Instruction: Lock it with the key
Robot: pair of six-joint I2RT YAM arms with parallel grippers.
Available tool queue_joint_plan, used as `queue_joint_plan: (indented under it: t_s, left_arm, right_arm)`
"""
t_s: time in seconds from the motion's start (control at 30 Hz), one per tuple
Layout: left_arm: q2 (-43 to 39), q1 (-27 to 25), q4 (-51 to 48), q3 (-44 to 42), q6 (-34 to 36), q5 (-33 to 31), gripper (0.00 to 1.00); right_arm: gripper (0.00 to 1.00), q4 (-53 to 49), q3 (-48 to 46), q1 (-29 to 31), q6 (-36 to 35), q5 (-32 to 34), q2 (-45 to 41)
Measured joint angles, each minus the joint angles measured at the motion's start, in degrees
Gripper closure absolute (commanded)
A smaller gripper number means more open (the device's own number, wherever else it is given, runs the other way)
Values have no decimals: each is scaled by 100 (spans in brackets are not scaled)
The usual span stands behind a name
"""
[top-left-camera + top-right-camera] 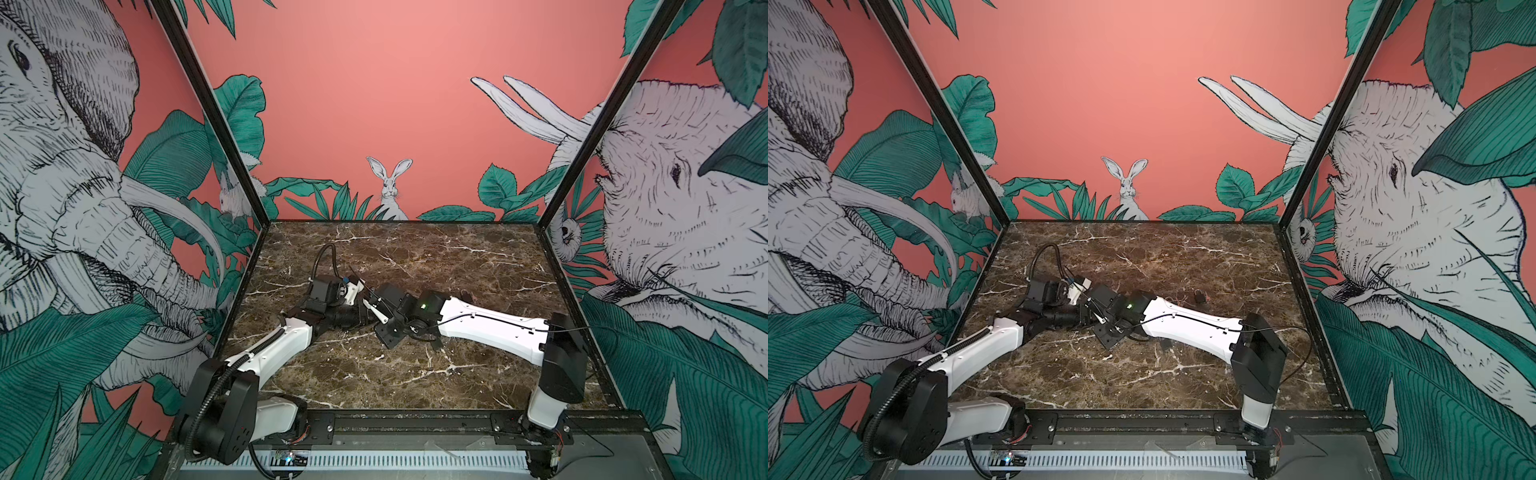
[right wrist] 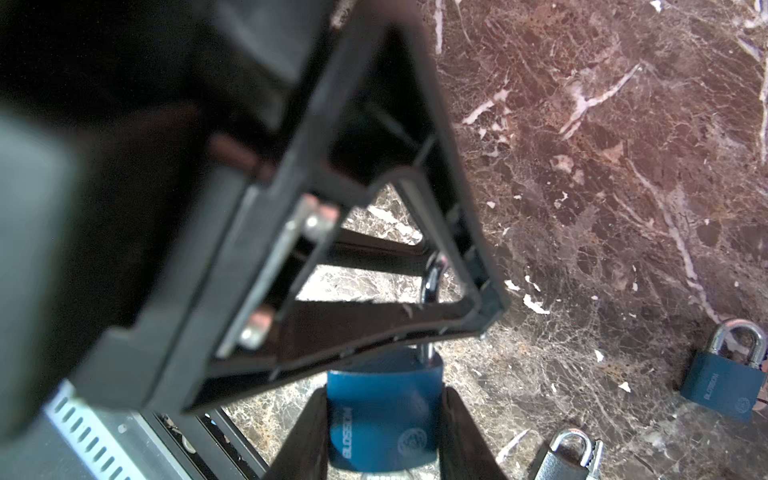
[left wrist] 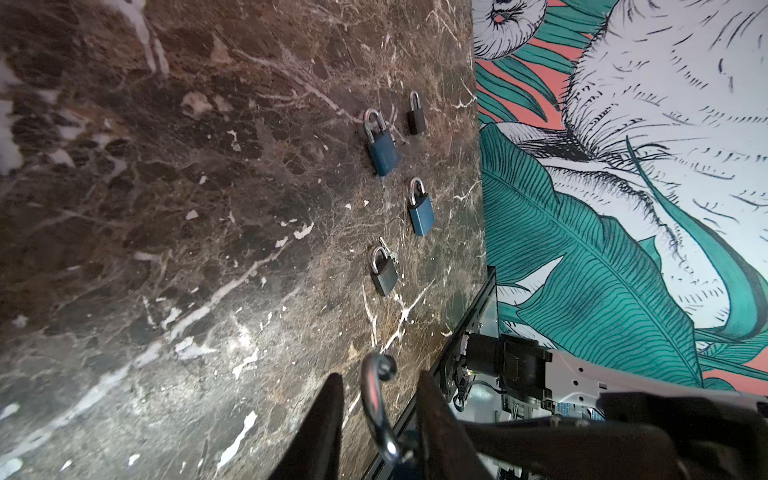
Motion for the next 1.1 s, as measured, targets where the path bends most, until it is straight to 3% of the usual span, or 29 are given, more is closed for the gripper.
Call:
queue_joint_plan:
  t_s: [0.37,0.47,0.6,0.7,0.73,0.83,1.03,1.1]
  left_arm:
    - [107,-59,173,4,-87,24,78]
    - [136,-70,205,11,-116,35,83]
    - [177,-59,262,39,-240,42,100]
    - [280,-96,289,48,-205,48,100]
    - [299,-105,291,48,-208,44,100]
    - [323,-122,319,48,-232,35,100]
    - [317,-122,472,44,-356,-26,100]
    - [243,-122,470,42,-428,-129,100]
  right_arm:
    - [85,-2,0,0,-13,-11,0]
    - [85,-4,2,-2,-17,-11,0]
    - [86,-2,13,-11,9,-35,-4]
    - [87,79,50,-11,-44,-33,-4]
    - [86,92,50,-11,-11,-42,-4]
    - [70,162,35,-11,-11,-48,-4]
    - [61,518,-409,-48,118,-168,-170]
    - [60,1001,-1097,-144,236,-407,-608]
